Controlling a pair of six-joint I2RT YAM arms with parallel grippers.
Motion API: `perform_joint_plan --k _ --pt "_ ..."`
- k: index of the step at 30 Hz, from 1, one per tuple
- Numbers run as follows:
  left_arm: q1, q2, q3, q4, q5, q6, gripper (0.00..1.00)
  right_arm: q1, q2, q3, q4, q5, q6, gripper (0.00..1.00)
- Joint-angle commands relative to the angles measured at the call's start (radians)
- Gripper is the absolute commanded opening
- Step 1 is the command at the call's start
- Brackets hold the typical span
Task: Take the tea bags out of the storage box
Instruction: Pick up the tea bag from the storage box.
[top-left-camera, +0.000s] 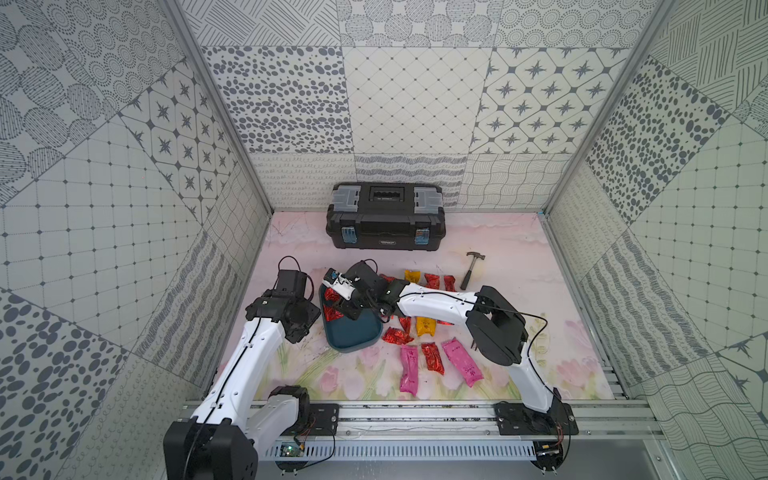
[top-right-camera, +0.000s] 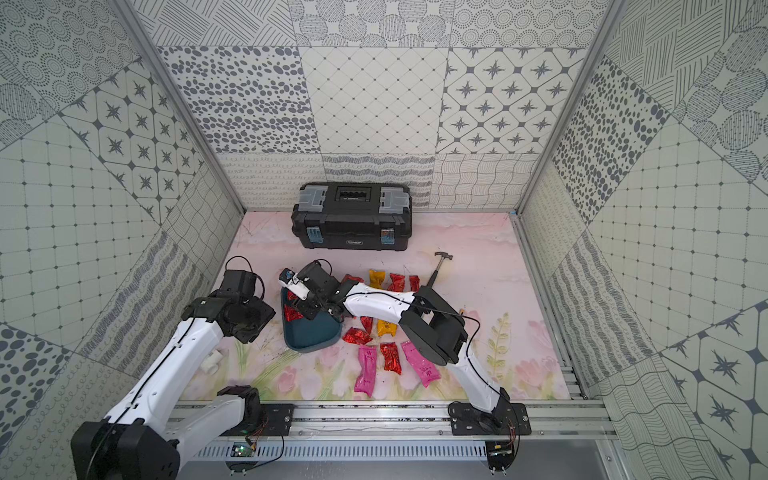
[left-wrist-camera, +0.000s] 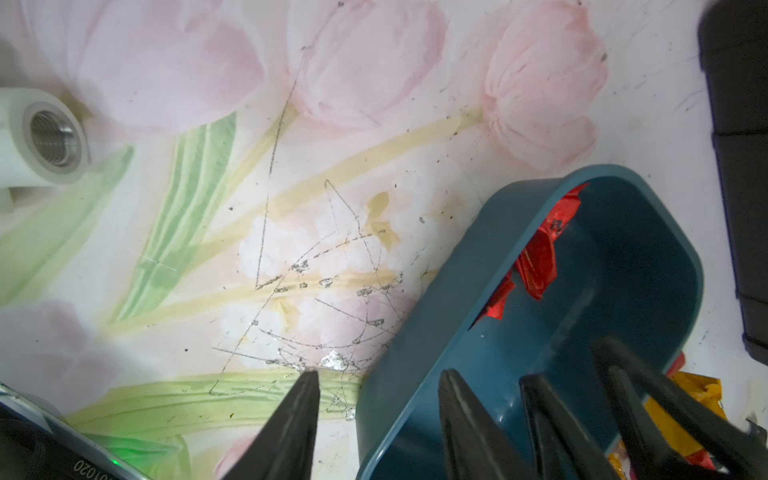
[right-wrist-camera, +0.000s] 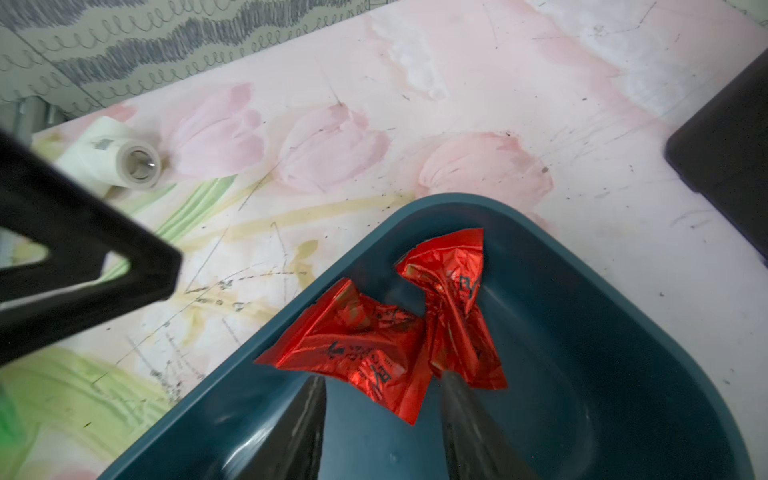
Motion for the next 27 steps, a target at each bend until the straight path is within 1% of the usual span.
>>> perform_joint_plan --k 1,7,12,21,24,27 --pt "0.010 0.006 -0.011 -0.061 -0.004 -0.071 0.51 -0.010 0.060 0.068 0.023 0.052 -0.008 0.48" --pt "0.010 0.019 0.000 -0.070 -0.019 -0.074 0.52 -0.030 0.161 0.194 -0.032 0.062 0.015 0.44" --pt "0.011 0.030 0.017 -0.074 -0.028 -0.064 0.52 -0.033 0.222 0.262 -0.076 0.053 0.015 0.40" --pt "0.011 0.030 0.033 -0.082 -0.039 -0.058 0.51 -0.034 0.257 0.298 -0.096 0.054 0.017 0.21" --pt "0.011 0.028 0.046 -0.079 -0.041 -0.043 0.51 -0.033 0.251 0.293 -0.103 0.068 0.017 0.10" --pt "0.012 0.018 0.061 -0.070 -0.042 -0.019 0.50 -0.034 0.221 0.291 -0.103 0.057 0.017 0.03"
